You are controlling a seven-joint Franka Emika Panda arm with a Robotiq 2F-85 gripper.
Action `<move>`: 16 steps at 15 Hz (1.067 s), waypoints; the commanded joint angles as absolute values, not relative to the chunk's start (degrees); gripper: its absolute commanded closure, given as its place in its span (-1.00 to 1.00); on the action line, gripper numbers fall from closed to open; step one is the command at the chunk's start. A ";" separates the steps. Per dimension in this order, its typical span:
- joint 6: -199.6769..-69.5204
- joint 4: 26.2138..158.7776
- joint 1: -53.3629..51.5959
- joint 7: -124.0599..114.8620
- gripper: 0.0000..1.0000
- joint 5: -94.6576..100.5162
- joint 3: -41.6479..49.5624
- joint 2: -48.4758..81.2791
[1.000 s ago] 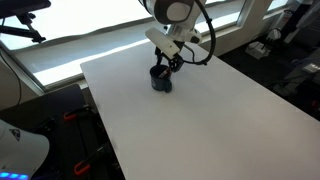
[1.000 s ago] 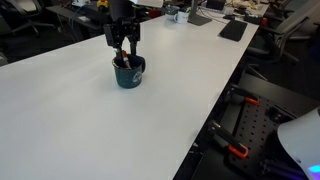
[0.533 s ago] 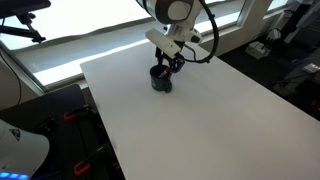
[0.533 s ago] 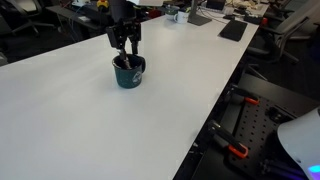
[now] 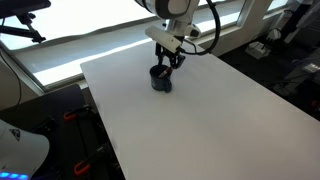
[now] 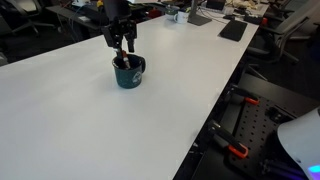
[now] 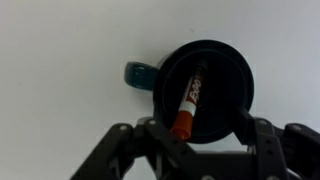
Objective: Put the marker on the table
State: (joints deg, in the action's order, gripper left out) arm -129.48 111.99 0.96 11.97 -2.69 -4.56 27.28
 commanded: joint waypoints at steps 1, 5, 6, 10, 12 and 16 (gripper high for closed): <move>-127.54 109.50 -0.74 10.54 -0.33 -0.93 -4.21 27.74; -126.94 108.37 -1.01 11.30 -0.11 -1.62 -4.60 28.19; -126.87 108.23 -0.95 11.35 0.02 -1.81 -4.65 28.29; -126.37 108.41 -0.43 11.77 0.29 -2.43 -4.73 28.36; -126.00 108.54 -0.17 11.98 0.46 -2.57 -4.71 28.64; -124.91 108.60 0.31 12.23 0.56 -2.72 -4.68 29.42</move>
